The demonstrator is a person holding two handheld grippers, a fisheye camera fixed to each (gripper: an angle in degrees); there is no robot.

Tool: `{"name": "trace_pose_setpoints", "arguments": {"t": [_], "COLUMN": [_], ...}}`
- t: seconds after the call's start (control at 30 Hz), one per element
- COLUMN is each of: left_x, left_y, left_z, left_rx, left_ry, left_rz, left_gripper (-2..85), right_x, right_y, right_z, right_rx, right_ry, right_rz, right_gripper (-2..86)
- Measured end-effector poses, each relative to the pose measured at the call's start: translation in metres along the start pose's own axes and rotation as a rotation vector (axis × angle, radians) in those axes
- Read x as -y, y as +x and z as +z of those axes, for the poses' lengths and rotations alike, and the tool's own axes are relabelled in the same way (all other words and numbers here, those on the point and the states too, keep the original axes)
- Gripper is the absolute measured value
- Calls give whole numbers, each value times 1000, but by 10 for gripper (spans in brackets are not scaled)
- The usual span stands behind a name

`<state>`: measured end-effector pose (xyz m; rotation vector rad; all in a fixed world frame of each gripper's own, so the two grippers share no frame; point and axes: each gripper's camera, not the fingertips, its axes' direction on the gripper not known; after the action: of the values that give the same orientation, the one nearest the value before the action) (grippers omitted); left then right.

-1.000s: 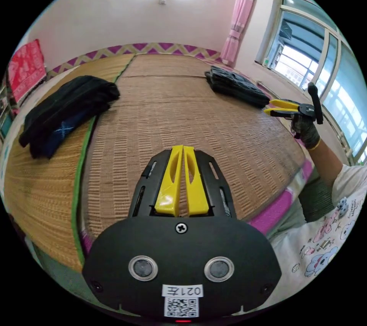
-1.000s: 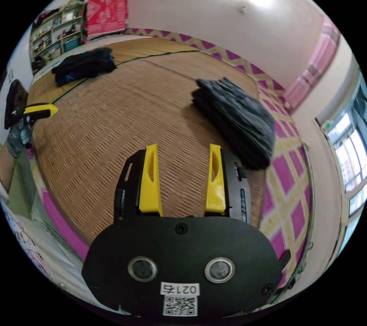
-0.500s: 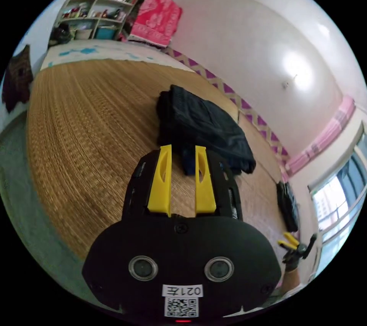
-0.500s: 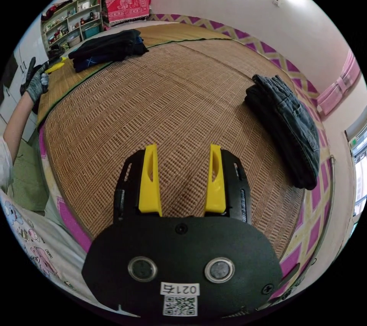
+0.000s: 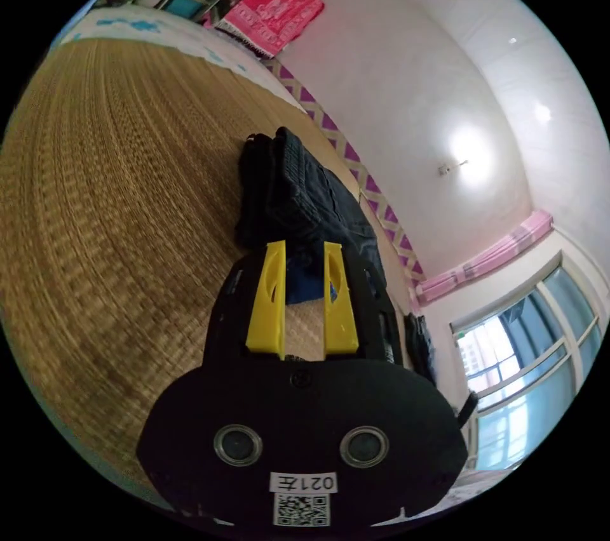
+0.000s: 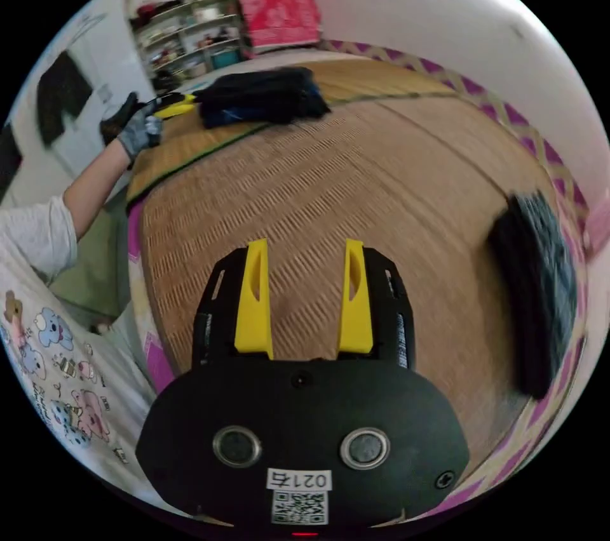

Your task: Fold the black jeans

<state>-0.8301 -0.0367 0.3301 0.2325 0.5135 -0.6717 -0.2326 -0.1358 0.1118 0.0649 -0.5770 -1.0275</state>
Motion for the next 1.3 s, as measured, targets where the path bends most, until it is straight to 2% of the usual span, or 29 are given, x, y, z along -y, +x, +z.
{"name": "trace_pose_setpoints", "arguments": {"t": [0.1, 0.2, 0.3, 0.47, 0.63, 0.73, 0.9, 1.03, 1.1, 1.23, 1.3], "left_x": [-13, -26, -37, -53, -55, -59, -64, -67, -70, -74, -75], "left_y": [13, 22, 19, 7, -3, 1, 14, 26, 33, 59, 74], "left_z": [-18, -37, -58, -76, -70, -71, -75, -77, -78, -67, -55], "left_rx": [104, 186, 193, 200, 174, 166, 191, 192, 192, 174, 148], "left_ry": [-25, -20, -16, -23, -46, -35, -26, -35, -35, -61, -82], "left_rz": [129, 216, 251, 320, 319, 332, 377, 389, 396, 436, 460], "left_gripper": [81, 79, 75, 72, 72, 72, 70, 67, 67, 65, 65], "right_x": [83, 163, 225, 273, 298, 319, 359, 370, 365, 339, 314], "right_y": [-52, -93, -124, -163, -174, -157, -103, -47, 9, 90, 120], "right_z": [28, 68, 108, 154, 189, 188, 171, 147, 115, 50, -8], "right_rx": [-38, -41, -94, -247, -248, -144, 138, 343, 451, 434, 312], "right_ry": [150, 223, 239, 254, 166, 137, 76, 153, 253, 383, 449], "right_rz": [-282, -445, -529, -717, -779, -627, -275, -50, 128, 298, 303], "right_gripper": [173, 179, 180, 180, 167, 127, 72, 63, 61, 59, 58]}}
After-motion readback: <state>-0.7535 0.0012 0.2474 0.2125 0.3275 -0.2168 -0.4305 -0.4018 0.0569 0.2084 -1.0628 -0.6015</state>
